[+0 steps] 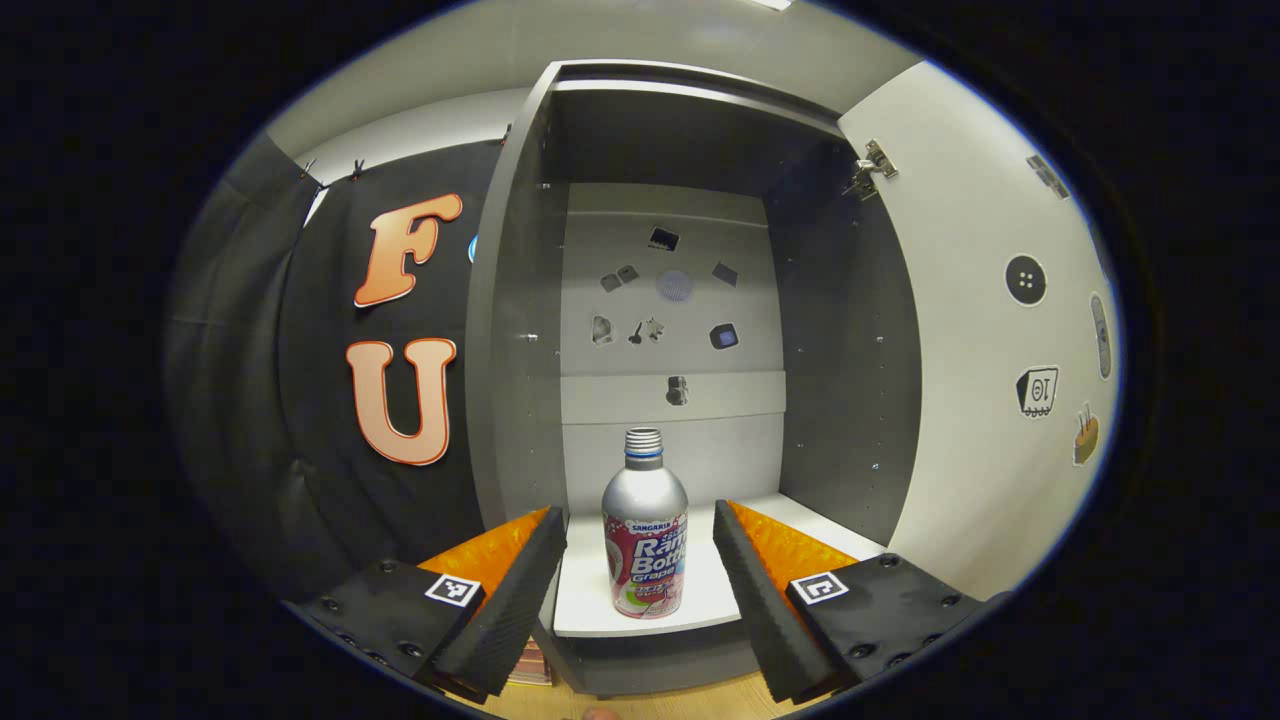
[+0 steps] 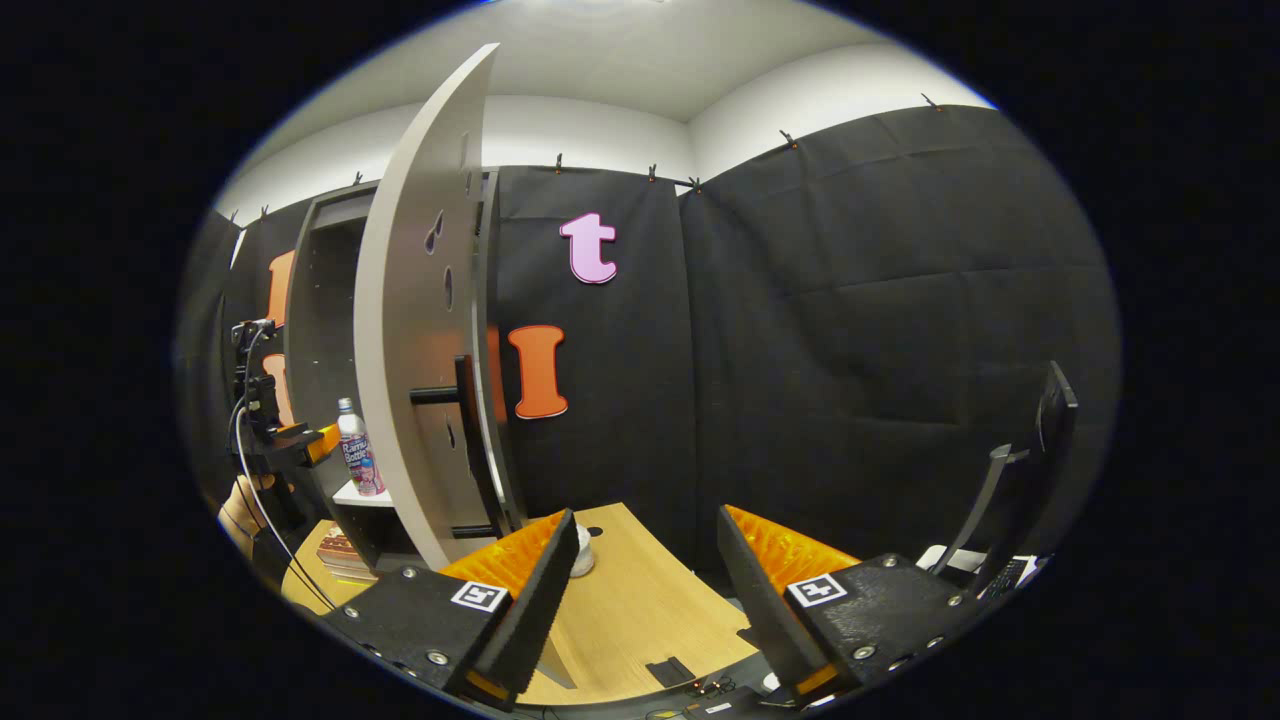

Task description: Open the cabinet door with the right hand, grasp the bottle in the cabinet with the left hand and place it on the coaster, then close the cabinet door with the right hand.

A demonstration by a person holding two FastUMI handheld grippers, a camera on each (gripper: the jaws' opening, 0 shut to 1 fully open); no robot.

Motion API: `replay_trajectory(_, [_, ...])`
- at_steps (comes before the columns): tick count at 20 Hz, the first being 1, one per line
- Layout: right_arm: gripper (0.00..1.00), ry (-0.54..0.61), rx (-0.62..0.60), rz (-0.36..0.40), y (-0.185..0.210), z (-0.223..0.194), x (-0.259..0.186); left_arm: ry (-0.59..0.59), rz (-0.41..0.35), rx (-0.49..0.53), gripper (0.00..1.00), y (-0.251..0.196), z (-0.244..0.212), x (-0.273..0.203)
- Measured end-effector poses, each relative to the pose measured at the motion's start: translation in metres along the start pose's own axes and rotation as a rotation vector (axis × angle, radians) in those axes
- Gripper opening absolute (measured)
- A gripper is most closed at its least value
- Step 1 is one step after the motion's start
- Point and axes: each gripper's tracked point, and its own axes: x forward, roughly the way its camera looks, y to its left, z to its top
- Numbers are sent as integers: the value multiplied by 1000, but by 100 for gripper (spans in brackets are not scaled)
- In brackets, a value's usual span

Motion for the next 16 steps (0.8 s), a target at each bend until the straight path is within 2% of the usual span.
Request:
replay_trajectory(1, [96, 1, 5, -7, -2, 1, 1, 4, 0, 2, 97, 0, -1, 6])
replay_trajectory(2, [92, 4, 10, -12, -5, 0, 5, 11, 3, 3, 97, 0, -5, 11])
replay_trajectory(4, [93, 8, 16, -25, -14, 0, 9, 33, 8, -17, 97, -1, -15, 22])
replay_trajectory(5, [93, 11, 19, -33, -18, 0, 12, 44, 7, -37, 94, -2, -20, 26])
replay_trajectory(7, [93, 17, 28, -39, -21, -2, 17, 59, 11, -58, 97, -4, -25, 35])
replay_trajectory(8, [93, 21, 31, -42, -21, -2, 20, 64, 10, -60, 94, -6, -28, 38])
replay_trajectory(10, [93, 26, 35, -53, -25, -2, 23, 70, 9, -60, 97, -6, -32, 46])
replay_trajectory(11, [93, 29, 40, -58, -27, -2, 26, 71, 17, -57, 94, -5, -34, 49])
replay_trajectory(12, [93, 33, 46, -59, -28, -3, 27, 78, 24, -55, 97, -5, -36, 53])
replay_trajectory(16, [93, 44, 61, -64, -32, -7, 32, 104, 40, -71, 97, -4, -47, 59])
